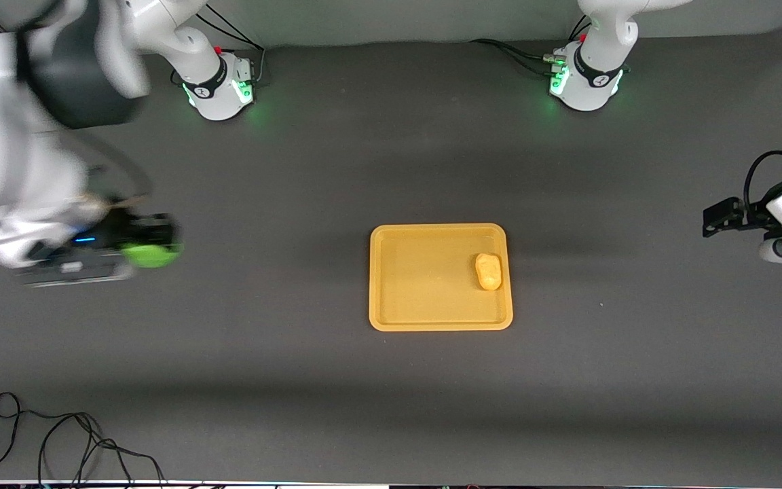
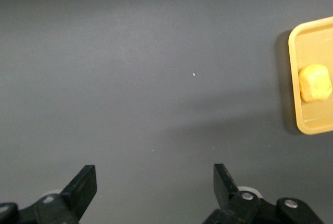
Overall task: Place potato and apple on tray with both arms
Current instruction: 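Carry the green apple over the tray with the right gripper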
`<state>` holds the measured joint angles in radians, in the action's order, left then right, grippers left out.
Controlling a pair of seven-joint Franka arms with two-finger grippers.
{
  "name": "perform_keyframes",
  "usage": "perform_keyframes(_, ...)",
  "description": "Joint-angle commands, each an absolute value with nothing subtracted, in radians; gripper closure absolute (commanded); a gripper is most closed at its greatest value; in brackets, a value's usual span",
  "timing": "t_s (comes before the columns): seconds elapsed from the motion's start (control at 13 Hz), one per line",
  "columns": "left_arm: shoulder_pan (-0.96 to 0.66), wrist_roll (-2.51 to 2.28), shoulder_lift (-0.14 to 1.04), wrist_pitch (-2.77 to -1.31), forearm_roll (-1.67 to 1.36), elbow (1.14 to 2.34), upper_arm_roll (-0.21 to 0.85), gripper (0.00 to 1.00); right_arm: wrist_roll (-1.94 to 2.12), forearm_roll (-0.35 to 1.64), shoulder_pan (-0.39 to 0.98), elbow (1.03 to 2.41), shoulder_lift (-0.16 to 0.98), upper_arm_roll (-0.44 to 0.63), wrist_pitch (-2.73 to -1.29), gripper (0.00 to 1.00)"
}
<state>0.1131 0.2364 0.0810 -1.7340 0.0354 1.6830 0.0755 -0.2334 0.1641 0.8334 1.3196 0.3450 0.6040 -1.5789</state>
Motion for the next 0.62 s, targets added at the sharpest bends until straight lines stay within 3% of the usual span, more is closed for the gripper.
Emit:
perform_keyframes(0.0, 0.107, 0.267, 0.041, -1.755, 0.040, 1.741, 0.071, 0.00, -0.519, 0.228, 0.899, 1.140, 0.495, 0.513, -1.566, 0.77)
perform_keyframes(0.23, 0.106, 0.323, 0.051, -1.805, 0.043, 1.744, 0.074, 0.00, -0.789, 0.227, 0.902, 0.935, 0.647, 0.307, -1.583, 0.77)
perform_keyframes(0.38, 0.110, 0.330, 0.060, -1.813, 0.035, 1.744, 0.071, 0.00, -0.868, 0.219, 0.914, 0.923, 0.690, 0.223, -1.662, 0.77)
perform_keyframes(0.54, 0.109, 0.313, 0.072, -1.806, 0.034, 1.741, 0.071, 0.00, -0.902, 0.207, 0.959, 0.926, 0.757, 0.221, -1.745, 0.77)
